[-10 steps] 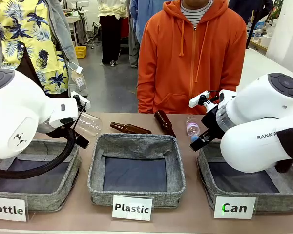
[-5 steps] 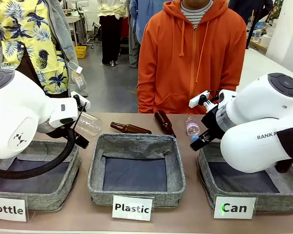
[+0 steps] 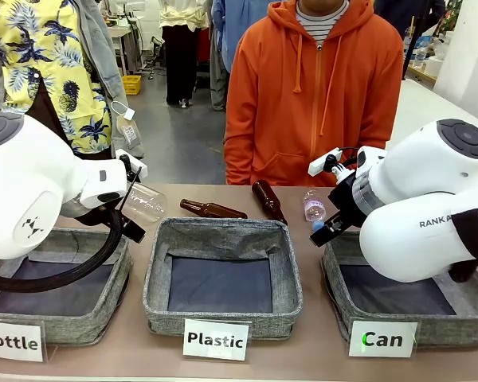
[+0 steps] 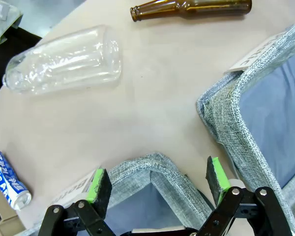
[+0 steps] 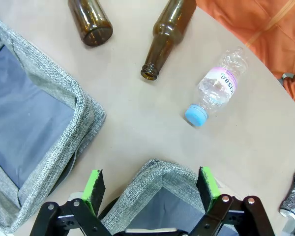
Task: Sort the can waste into the basket.
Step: Pick up the can waste from the table and place it in the right Fabric basket.
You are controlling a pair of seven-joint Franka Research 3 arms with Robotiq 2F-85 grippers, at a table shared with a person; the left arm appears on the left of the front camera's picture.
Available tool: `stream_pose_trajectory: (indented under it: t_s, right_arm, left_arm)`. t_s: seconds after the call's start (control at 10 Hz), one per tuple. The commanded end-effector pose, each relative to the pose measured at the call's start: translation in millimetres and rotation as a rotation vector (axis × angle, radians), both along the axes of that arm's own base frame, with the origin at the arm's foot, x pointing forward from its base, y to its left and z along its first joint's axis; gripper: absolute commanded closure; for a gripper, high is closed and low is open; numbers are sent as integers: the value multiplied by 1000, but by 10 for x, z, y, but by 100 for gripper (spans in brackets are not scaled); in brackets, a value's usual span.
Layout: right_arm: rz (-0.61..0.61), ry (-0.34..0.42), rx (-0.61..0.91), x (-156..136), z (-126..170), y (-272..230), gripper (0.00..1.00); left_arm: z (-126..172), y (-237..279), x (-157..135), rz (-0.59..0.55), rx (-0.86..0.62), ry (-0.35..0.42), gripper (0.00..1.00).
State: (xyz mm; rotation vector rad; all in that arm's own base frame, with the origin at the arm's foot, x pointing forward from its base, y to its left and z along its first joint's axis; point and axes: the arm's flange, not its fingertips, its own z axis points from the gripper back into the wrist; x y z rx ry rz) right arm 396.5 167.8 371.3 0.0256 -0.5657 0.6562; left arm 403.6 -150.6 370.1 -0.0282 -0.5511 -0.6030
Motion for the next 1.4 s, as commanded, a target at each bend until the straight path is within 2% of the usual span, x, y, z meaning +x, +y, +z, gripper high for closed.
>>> stream_pose_trajectory:
  t_s: [0.0,0.1,0.2,0.3,0.4,0.5,0.6,0.7,0.8,0.9,1.0,1.2,1.3]
  right_arm:
    - [11,2,9,-21,49,-6,0]
    - [16,7,29,-49,159,-17,0]
    - [1,43,102,-106,394,-48,0]
    - [-67,108,207,-161,648,-98,0]
    - [-120,151,313,-227,906,-239,0]
    - [-81,213,477,-333,1135,-480,0]
    - [-90,226,603,-492,1337,-829,0]
    - [-152,200,684,-625,1432,-1190,0]
    - [-207,182,774,-737,1450,-1581,0]
    - [-262,185,892,-847,1426,-1993,0]
    - [-284,200,1027,-975,1364,-2436,0]
    - [-500,201,1243,-1136,1019,-3296,0]
    - [-580,220,1298,-1193,830,-3563,0]
  left_arm:
    - [0,0,0,0,0,0,0]
    - [138,61,-19,-15,-50,5,0]
    - [433,101,-79,52,-156,63,0]
    - [697,162,-150,91,-248,126,0]
    - [937,262,-256,57,-344,156,0]
    - [1112,466,-366,-21,-422,181,0]
    - [1322,772,-496,-49,-510,201,0]
    - [1416,1152,-562,-93,-620,225,0]
    - [1459,1558,-587,-44,-701,218,0]
    - [1472,2045,-624,-36,-827,234,0]
    - [1412,2554,-641,21,-950,239,0]
    - [1042,3471,-714,312,-1129,248,0]
    - [870,3820,-851,410,-1216,239,0]
